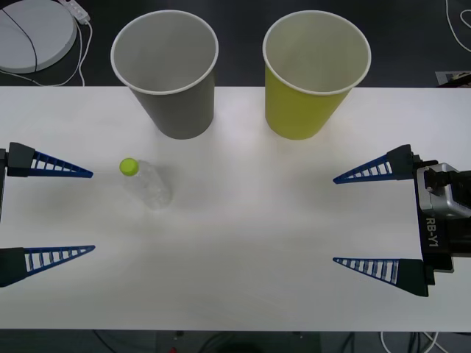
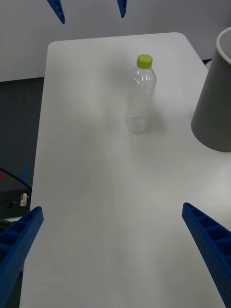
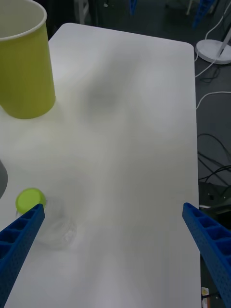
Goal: Put the can into the green bin and the plastic bottle into the gray bin
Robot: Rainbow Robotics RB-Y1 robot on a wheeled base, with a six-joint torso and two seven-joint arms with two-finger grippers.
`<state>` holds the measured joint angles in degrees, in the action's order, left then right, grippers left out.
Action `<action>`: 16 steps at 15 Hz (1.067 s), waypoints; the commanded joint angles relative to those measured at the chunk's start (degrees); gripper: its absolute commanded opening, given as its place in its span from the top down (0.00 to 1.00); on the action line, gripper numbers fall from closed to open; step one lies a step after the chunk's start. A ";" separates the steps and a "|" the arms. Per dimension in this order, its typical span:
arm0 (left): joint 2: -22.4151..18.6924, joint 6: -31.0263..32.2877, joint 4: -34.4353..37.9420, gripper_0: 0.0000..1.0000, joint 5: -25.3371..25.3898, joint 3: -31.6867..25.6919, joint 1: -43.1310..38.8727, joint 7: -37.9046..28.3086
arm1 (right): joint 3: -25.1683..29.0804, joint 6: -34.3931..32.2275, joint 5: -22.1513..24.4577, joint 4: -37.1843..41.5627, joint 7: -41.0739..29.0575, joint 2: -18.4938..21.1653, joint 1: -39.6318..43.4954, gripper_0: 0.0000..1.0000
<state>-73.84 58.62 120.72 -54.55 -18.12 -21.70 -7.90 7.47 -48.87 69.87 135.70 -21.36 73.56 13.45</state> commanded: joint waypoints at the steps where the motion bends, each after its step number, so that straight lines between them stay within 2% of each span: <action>1: 0.63 0.01 -2.86 0.00 1.20 0.02 -0.10 1.05 | 0.00 0.00 0.00 0.00 0.00 0.00 0.00 0.00; 7: 6.07 0.01 -7.96 0.00 2.08 0.02 -0.80 3.68 | 0.00 0.00 0.00 0.00 0.00 0.00 0.00 0.00; 12: 8.18 0.01 -13.05 0.00 2.08 0.02 -1.51 8.43 | 0.00 0.00 0.00 0.00 0.00 0.00 0.00 0.00; 16: 12.49 -0.17 -14.20 0.00 -2.05 0.02 -1.68 9.83 | 0.00 0.00 0.00 0.00 0.00 0.00 0.00 0.00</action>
<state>-62.21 58.54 106.52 -55.63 -18.04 -23.37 1.68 7.47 -48.87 69.87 135.70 -21.36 73.56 13.45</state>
